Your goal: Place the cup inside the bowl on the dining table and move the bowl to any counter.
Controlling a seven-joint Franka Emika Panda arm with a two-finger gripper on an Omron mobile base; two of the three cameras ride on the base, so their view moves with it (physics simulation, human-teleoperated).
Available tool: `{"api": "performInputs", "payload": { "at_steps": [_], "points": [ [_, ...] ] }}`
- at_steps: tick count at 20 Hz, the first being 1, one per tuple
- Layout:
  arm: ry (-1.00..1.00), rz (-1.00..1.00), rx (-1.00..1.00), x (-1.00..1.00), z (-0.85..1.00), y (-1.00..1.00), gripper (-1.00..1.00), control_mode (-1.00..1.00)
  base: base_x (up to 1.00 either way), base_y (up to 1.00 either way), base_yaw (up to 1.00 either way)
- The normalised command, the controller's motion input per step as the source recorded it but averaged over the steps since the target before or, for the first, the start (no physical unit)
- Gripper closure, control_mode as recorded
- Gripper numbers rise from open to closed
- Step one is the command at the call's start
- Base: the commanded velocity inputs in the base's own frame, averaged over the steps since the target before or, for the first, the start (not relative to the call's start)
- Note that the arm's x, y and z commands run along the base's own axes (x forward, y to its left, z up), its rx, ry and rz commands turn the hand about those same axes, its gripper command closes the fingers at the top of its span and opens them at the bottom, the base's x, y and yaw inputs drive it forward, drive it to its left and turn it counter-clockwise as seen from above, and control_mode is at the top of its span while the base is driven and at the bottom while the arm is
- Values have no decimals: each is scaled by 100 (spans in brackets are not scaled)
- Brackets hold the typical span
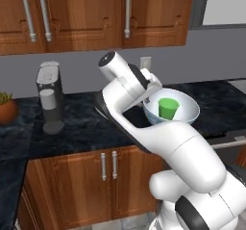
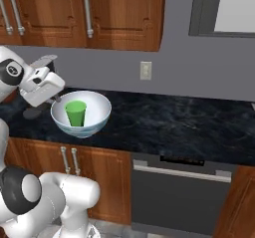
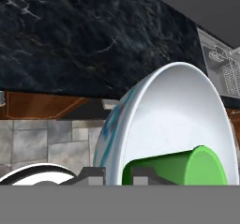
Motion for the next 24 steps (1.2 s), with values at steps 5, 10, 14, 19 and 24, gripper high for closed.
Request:
{"api": "performInputs", "payload": {
  "at_steps": [5,10,14,19,24],
  "points": [
    [0,0,0,0,0,0,100,100,24,-38,0],
    [0,0,0,0,0,0,100,100,0,-53,0],
    [0,0,0,0,0,0,100,100,4,-52,0],
    [0,0,0,0,0,0,100,100,26,-55,0],
    [0,0,0,0,0,0,100,100,53,-62,0]
  ]
}}
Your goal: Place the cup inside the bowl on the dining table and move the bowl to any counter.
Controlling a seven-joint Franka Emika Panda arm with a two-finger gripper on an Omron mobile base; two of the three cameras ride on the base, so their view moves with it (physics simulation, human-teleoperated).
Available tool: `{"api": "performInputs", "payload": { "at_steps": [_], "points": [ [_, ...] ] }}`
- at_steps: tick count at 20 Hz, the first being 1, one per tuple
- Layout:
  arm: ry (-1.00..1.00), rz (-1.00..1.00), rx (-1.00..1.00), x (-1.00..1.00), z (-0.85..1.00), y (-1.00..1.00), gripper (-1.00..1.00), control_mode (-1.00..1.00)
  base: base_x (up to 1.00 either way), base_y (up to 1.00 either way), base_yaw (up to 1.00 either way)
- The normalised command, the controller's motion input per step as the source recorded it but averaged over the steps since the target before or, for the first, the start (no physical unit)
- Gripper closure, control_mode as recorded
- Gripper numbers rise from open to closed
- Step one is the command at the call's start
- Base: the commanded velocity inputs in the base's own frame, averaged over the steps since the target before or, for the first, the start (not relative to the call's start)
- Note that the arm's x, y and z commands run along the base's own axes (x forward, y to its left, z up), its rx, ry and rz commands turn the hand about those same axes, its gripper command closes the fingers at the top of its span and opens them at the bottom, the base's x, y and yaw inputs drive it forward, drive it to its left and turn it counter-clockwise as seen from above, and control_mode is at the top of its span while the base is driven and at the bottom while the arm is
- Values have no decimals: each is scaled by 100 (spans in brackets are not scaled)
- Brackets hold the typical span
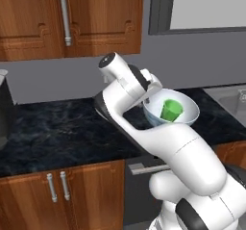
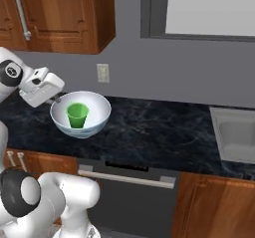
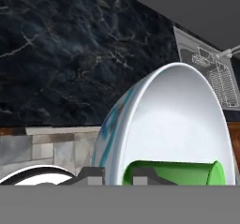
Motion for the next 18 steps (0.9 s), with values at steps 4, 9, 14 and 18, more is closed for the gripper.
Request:
{"api": "performInputs", "payload": {
  "at_steps": [4,9,14,18],
  "points": [
    [0,0,0,0,0,0,100,100,56,-57,0],
    [0,0,0,0,0,0,100,100,4,-2,0],
    [0,0,0,0,0,0,100,100,0,0,0],
    [0,0,0,0,0,0,100,-100,0,0,0]
  ]
}}
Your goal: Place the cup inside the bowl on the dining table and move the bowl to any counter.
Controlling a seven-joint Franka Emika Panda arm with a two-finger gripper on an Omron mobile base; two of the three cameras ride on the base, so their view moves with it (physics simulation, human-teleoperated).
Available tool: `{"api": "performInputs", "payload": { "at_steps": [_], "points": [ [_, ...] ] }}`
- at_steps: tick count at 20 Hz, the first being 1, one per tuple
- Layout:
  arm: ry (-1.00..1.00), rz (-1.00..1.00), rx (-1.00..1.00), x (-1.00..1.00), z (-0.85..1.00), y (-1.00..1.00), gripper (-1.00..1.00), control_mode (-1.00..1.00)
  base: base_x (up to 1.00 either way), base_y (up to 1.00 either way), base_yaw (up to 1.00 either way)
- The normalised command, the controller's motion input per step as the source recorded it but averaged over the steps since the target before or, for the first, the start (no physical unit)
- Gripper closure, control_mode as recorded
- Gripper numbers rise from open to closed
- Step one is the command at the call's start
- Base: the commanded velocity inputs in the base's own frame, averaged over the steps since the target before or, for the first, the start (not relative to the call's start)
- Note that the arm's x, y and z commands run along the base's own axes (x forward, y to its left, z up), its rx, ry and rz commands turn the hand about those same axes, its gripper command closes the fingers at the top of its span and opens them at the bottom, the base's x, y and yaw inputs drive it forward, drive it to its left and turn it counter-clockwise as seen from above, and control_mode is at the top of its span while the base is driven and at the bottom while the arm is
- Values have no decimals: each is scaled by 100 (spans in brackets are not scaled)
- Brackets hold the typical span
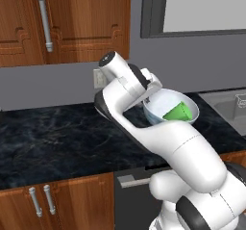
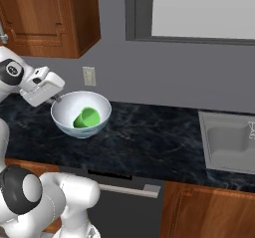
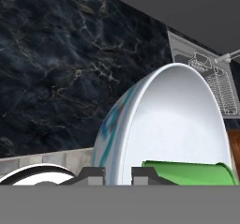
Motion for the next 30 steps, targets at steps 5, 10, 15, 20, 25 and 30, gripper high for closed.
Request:
{"api": "performInputs", "payload": {
  "at_steps": [5,10,15,20,25,30],
  "points": [
    [0,0,0,5,-6,0,100,-100,0,0,0],
    [0,0,1,12,-14,0,100,-100,0,0,0],
    [0,0,0,3,-5,-2,100,-100,0,0,0],
    [7,0,-13,28,-41,-30,100,-100,0,0,0],
    [9,0,-15,31,-33,-39,100,-100,0,0,0],
    [0,0,-6,56,-24,-40,100,-100,0,0,0]
  ]
}}
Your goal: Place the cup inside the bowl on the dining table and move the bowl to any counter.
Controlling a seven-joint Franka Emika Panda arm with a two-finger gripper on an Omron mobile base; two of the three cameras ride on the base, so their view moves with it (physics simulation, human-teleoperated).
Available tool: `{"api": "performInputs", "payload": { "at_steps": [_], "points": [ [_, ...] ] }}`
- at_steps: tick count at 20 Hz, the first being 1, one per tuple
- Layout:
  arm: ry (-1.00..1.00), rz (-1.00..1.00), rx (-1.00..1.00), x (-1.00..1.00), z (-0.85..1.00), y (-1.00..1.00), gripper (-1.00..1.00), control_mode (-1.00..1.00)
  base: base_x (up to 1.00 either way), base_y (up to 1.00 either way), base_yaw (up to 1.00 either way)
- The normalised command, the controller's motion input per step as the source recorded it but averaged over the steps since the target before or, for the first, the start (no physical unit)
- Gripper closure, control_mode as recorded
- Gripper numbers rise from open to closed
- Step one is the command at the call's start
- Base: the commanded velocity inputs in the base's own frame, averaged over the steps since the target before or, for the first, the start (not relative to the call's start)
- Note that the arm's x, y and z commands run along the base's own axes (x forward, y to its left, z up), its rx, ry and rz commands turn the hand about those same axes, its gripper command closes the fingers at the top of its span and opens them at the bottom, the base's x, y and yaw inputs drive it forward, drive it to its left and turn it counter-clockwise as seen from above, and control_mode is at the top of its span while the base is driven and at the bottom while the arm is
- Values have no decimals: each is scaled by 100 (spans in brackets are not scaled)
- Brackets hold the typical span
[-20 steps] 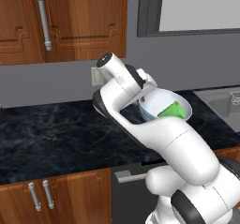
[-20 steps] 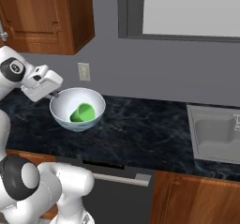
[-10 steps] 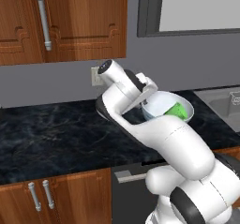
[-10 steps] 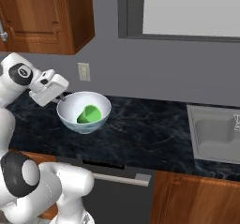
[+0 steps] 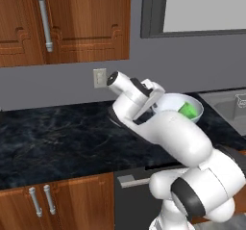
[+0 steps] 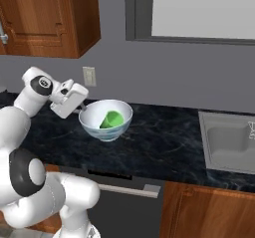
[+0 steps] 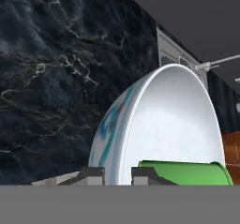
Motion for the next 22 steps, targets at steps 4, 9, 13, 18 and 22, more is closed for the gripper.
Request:
{"api": "performInputs", "payload": {
  "at_steps": [4,9,13,18,22],
  "points": [
    [0,0,-2,60,-26,-32,100,-100,0,0,0],
    [0,0,0,37,-10,-6,100,-100,0,0,0],
    [0,0,0,27,-22,-2,100,-100,0,0,0],
    [0,0,0,24,-47,-2,100,-100,0,0,0],
    [0,0,0,22,-39,0,100,-100,0,0,0]
  ]
}}
